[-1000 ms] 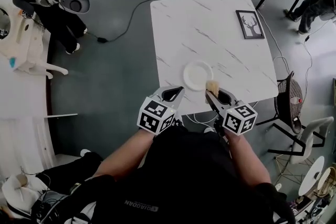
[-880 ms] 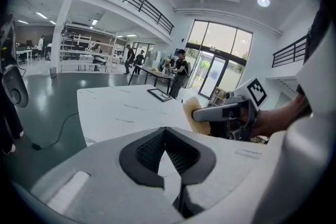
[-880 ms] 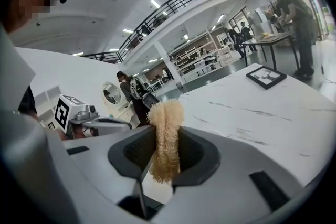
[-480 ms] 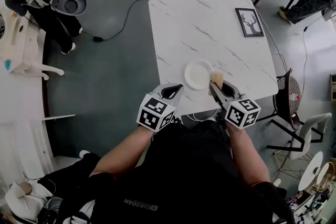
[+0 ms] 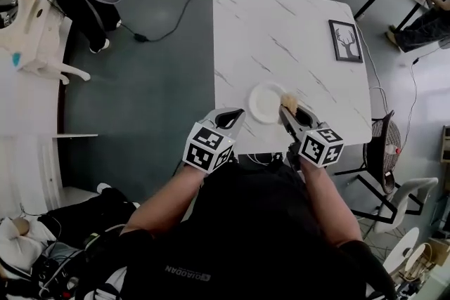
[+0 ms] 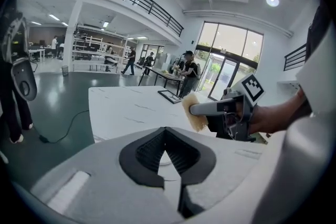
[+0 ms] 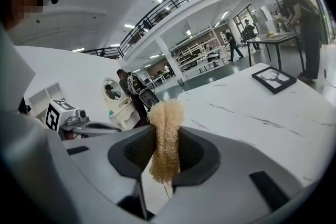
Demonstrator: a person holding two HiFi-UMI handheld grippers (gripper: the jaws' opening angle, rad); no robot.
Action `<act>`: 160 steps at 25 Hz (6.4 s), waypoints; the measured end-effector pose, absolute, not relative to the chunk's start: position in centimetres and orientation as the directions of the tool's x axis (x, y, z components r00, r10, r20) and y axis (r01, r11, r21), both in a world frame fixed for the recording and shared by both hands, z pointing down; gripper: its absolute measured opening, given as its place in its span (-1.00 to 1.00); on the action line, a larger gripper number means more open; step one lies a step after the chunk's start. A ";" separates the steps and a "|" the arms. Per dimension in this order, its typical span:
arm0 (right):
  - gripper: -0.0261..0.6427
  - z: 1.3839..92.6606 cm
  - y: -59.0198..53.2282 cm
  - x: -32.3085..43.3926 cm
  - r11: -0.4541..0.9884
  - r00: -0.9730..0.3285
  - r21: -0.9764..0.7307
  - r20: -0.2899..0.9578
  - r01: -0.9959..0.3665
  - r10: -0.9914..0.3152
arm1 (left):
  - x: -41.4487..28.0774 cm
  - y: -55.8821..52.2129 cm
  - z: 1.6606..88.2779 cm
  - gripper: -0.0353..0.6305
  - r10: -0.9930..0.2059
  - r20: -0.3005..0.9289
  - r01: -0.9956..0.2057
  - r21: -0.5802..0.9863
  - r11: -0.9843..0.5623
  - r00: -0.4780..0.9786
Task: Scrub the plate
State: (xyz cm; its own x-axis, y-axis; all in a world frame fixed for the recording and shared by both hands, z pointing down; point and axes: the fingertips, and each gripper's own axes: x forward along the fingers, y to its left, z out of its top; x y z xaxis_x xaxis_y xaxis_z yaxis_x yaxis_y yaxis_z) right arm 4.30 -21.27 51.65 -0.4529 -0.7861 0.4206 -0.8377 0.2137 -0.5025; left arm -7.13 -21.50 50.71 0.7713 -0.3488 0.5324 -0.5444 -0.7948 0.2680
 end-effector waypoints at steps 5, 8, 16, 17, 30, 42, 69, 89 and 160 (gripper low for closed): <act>-0.60 52.3 -22.6 5.5 0.238 -0.488 -0.511 0.439 -0.826 -0.754 | -6.2 -22.0 50.8 -0.90 -0.399 0.530 -0.594 0.267 -0.759 0.748; -0.60 52.7 -23.2 5.8 0.261 -0.513 -0.513 0.444 -0.818 -0.735 | -5.8 -22.3 50.8 -0.90 -0.427 0.532 -0.621 0.262 -0.739 0.732; -0.60 54.6 -25.6 6.0 0.305 -0.554 -0.506 0.469 -0.807 -0.688 | -5.0 -22.2 51.8 -0.90 -0.420 0.588 -0.642 0.233 -0.730 0.691; -0.60 55.1 -26.0 5.9 0.306 -0.558 -0.510 0.471 -0.804 -0.683 | -4.9 -22.0 52.1 -0.89 -0.410 0.601 -0.639 0.229 -0.734 0.686; -0.60 61.0 -31.1 1.6 0.309 -0.587 -0.529 0.508 -0.790 -0.630 | -5.8 -20.8 53.2 -0.89 -0.416 0.626 -0.649 0.194 -0.736 0.659; -0.60 62.9 -32.6 0.2 0.290 -0.579 -0.526 0.545 -0.799 -0.607 | -7.3 -21.1 52.8 -0.89 -0.436 0.617 -0.669 0.205 -0.714 0.655; -0.60 64.5 -32.5 6.2 0.192 -0.471 -0.470 0.601 -0.862 -0.646 | -6.2 -21.2 52.8 -0.89 -0.392 0.618 -0.634 0.232 -0.737 0.682; -0.60 65.2 -30.8 11.7 0.093 -0.374 -0.432 0.630 -0.897 -0.681 | -5.0 -20.3 52.8 -0.90 -0.387 0.617 -0.625 0.225 -0.748 0.685; -0.60 64.5 -27.9 2.1 0.219 -0.567 -0.560 0.581 -0.799 -0.584 | -6.1 -19.4 52.6 -0.89 -0.410 0.611 -0.660 0.259 -0.705 0.677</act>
State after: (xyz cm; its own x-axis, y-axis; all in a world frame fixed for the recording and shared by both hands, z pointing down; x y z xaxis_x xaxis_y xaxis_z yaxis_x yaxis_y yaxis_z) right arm 2.15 -27.90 64.49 -0.5670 -0.5844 0.5805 -0.7990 0.2189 -0.5600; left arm -6.13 -19.42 52.63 0.6775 -0.4101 0.6106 -0.6600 -0.7054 0.2585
